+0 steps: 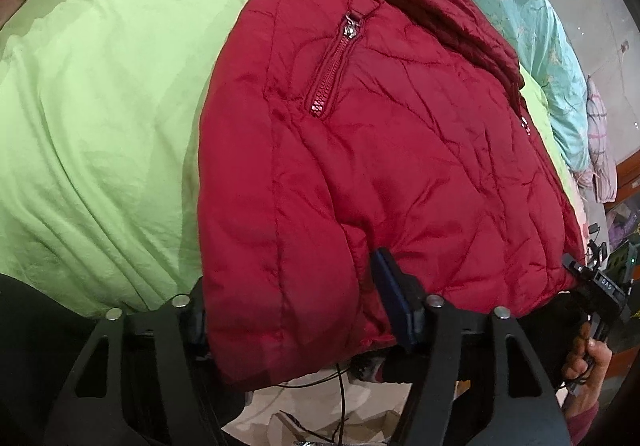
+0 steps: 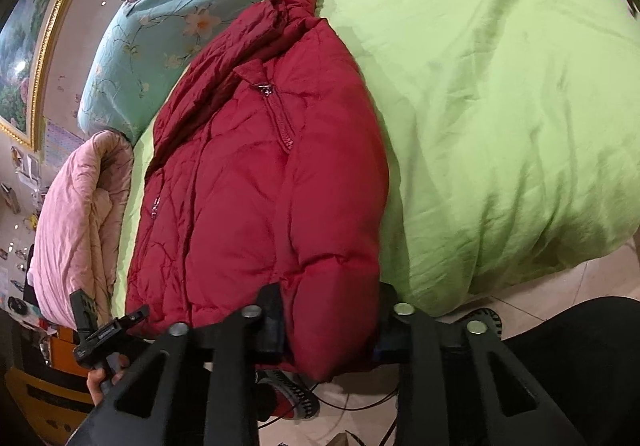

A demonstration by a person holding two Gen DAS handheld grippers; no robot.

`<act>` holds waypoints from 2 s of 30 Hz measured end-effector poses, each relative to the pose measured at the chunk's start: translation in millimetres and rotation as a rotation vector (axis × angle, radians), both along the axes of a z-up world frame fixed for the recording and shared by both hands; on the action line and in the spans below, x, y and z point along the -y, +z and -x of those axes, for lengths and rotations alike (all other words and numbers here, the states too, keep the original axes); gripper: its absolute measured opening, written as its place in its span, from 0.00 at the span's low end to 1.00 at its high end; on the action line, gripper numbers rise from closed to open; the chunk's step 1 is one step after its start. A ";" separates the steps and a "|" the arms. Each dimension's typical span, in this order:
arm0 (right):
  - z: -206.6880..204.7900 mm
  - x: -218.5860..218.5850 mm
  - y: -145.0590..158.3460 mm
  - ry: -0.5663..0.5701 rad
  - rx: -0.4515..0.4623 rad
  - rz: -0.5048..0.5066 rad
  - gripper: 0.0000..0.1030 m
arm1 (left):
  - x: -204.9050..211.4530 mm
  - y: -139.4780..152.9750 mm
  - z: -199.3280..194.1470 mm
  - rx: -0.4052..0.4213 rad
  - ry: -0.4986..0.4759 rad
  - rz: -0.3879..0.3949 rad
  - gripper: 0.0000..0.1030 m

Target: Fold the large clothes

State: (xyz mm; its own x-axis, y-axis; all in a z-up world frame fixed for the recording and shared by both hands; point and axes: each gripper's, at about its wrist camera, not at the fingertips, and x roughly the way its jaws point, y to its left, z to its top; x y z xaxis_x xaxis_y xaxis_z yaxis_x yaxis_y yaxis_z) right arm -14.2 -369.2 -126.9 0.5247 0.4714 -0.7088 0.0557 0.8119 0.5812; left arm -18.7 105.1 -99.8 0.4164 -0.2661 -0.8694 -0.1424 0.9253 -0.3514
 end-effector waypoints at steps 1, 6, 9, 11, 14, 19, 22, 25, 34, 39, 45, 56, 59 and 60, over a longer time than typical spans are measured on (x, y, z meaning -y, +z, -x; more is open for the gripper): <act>0.8 -0.6 1.2 0.002 0.001 0.010 0.21 | -0.5 -0.3 0.1 -0.004 0.000 0.002 0.63; 0.9 -2.2 6.3 0.023 0.010 0.012 0.18 | -1.2 1.4 0.5 0.004 -0.009 0.037 0.38; 0.8 2.2 13.1 0.037 0.039 -0.054 0.18 | 6.0 10.4 3.3 0.043 -0.033 0.021 0.22; -0.3 4.2 17.8 0.040 0.053 -0.093 0.17 | 10.1 17.5 5.3 0.069 -0.045 0.001 0.18; -2.7 4.5 25.6 0.040 0.079 -0.145 0.17 | 11.9 28.4 3.9 0.099 -0.053 -0.012 0.15; -12.5 -4.5 47.4 0.055 0.147 -0.164 0.16 | 10.2 62.1 -5.2 0.181 -0.062 -0.007 0.14; -20.5 -10.6 61.9 0.063 0.186 -0.145 0.16 | 10.6 83.5 -14.9 0.236 -0.061 -0.007 0.13; -29.8 -13.8 73.5 0.060 0.221 -0.134 0.16 | 12.1 101.5 -24.9 0.289 -0.063 -0.020 0.13; -60.8 -13.9 111.2 0.051 0.330 -0.135 0.16 | 2.2 140.2 -70.7 0.397 -0.046 -0.009 0.14; -88.7 -14.5 131.4 0.044 0.375 -0.123 0.16 | 2.2 159.7 -94.9 0.456 -0.043 -0.037 0.14; -125.6 -21.1 153.4 0.052 0.426 -0.093 0.16 | 0.8 176.6 -129.5 0.502 -0.033 -0.061 0.14; -193.5 -32.1 168.6 0.035 0.465 -0.028 0.16 | -1.3 188.4 -196.7 0.534 -0.016 -0.093 0.14; -213.0 -35.8 169.4 0.025 0.470 -0.008 0.15 | 1.1 188.9 -220.0 0.536 -0.010 -0.117 0.14; -219.5 -37.5 169.5 0.020 0.473 0.003 0.15 | 1.5 188.5 -225.6 0.535 -0.008 -0.121 0.14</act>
State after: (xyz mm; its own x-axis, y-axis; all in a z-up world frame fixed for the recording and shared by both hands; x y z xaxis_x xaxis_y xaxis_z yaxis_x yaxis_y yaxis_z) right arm 205.3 -331.7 42.6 0.7811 0.4833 -0.3954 -0.2308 0.8118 0.5364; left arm 206.9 103.7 88.7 0.8074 -0.1824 -0.5612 0.0343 0.9639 -0.2640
